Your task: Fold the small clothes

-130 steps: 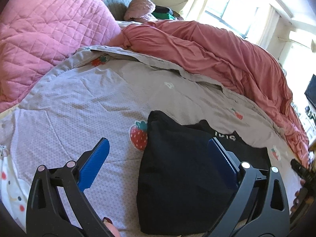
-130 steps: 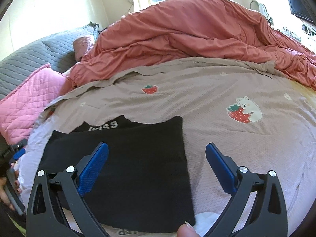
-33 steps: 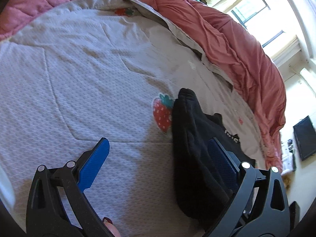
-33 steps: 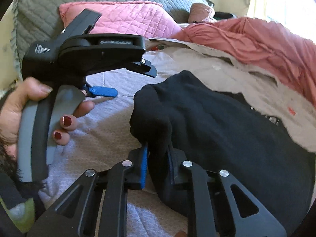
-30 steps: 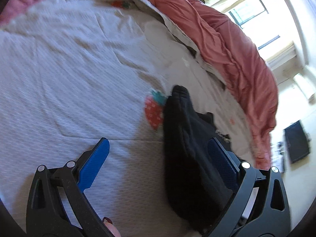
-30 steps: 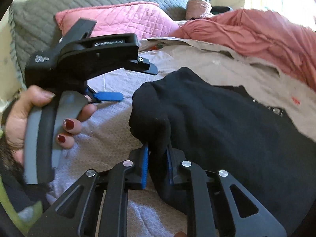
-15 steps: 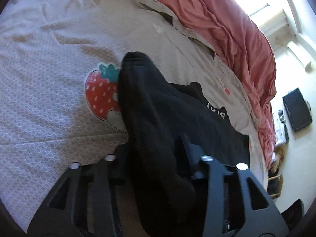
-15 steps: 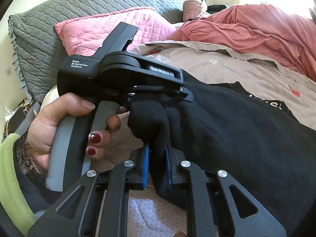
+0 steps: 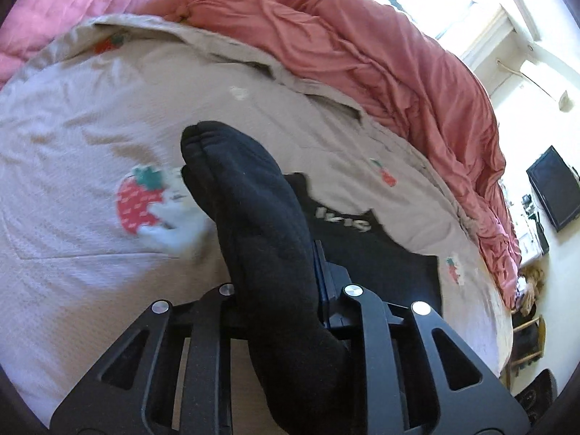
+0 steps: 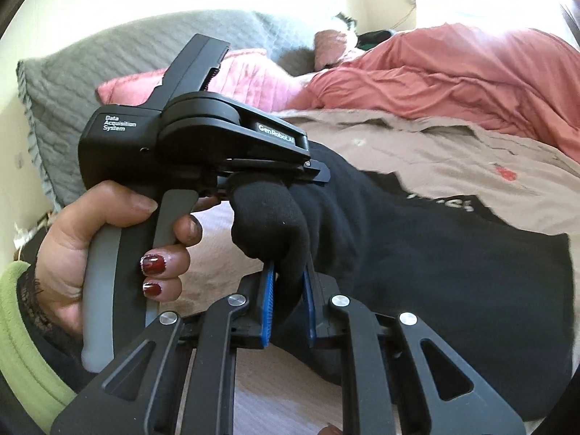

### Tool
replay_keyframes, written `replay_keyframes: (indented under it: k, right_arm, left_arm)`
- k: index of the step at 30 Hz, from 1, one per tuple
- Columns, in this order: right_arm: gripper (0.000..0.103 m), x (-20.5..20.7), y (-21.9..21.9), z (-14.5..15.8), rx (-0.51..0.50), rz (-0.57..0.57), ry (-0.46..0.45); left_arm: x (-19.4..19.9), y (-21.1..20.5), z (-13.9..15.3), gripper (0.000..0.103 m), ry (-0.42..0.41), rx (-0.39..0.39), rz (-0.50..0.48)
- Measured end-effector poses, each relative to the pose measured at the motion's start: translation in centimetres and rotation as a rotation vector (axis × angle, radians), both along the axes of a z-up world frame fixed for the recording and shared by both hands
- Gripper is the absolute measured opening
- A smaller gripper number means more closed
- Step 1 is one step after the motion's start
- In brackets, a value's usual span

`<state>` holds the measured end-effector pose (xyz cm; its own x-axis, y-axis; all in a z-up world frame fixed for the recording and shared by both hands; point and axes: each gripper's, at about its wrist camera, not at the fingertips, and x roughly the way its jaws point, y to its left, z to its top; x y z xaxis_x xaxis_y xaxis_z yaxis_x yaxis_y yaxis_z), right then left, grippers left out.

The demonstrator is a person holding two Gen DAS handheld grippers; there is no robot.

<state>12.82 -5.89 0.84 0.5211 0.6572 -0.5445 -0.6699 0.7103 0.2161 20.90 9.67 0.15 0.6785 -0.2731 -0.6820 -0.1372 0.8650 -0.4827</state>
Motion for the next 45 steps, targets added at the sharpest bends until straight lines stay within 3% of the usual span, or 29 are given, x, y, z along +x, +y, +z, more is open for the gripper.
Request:
replay_keyframes:
  k: [7,14,22,27,31,34,37,38,40,44,45]
  right_arm:
    - [0.013,0.4,-6.3,1.3,0.085,-0.093,0.002]
    - [0.012,0.1,-12.1,1.7,0.101,-0.169,-0.003]
    - [0.012,-0.4,-17.9,0.6,0.113,-0.26,0.022]
    - [0.012,-0.7,-19.7,-0.5,0.1,-0.298,0.059]
    - [0.012,-0.7,-20.4,-1.9,0.086,-0.317,0.117]
    - [0.013,-0.5,-20.6,-2.8,0.082,-0.321,0.156]
    - [0.015,-0.2,-20.5,-3.1,0.08,-0.325,0.158]
    - [0.016,-0.2,-20.5,-3.1,0.081,-0.327,0.158]
    - [0.016,0.2,-20.5,-3.5,0.074,-0.344,0.168]
    - [0.02,0.4,-21.4,-4.4,0.108,-0.359,0.23]
    - [0.027,0.4,-21.6,-4.5,0.113,-0.364,0.24]
  left_arm:
    - [1.4,-6.8,2.7,0.014,0.004,0.081,-0.07]
    - [2.9,-14.3,3.4,0.014,0.028,0.144,-0.156]
    - [3.9,-21.5,2.2,0.014,0.067,0.183,-0.246]
    - [4.5,-23.7,0.2,0.015,0.108,0.177,-0.282]
    - [4.4,-24.9,-1.5,0.019,0.118,0.199,-0.313]
    - [4.0,-24.4,-1.8,0.025,0.095,0.16,-0.319]
    - [3.3,-23.5,-1.1,0.038,0.051,0.107,-0.322]
    - [3.0,-23.2,-0.8,0.054,0.026,0.084,-0.323]
    - [2.3,-22.4,-0.3,0.065,-0.011,0.054,-0.324]
    - [0.9,-20.6,0.1,0.065,-0.063,0.121,-0.264]
    - [0.6,-20.1,0.0,0.065,-0.064,0.14,-0.239]
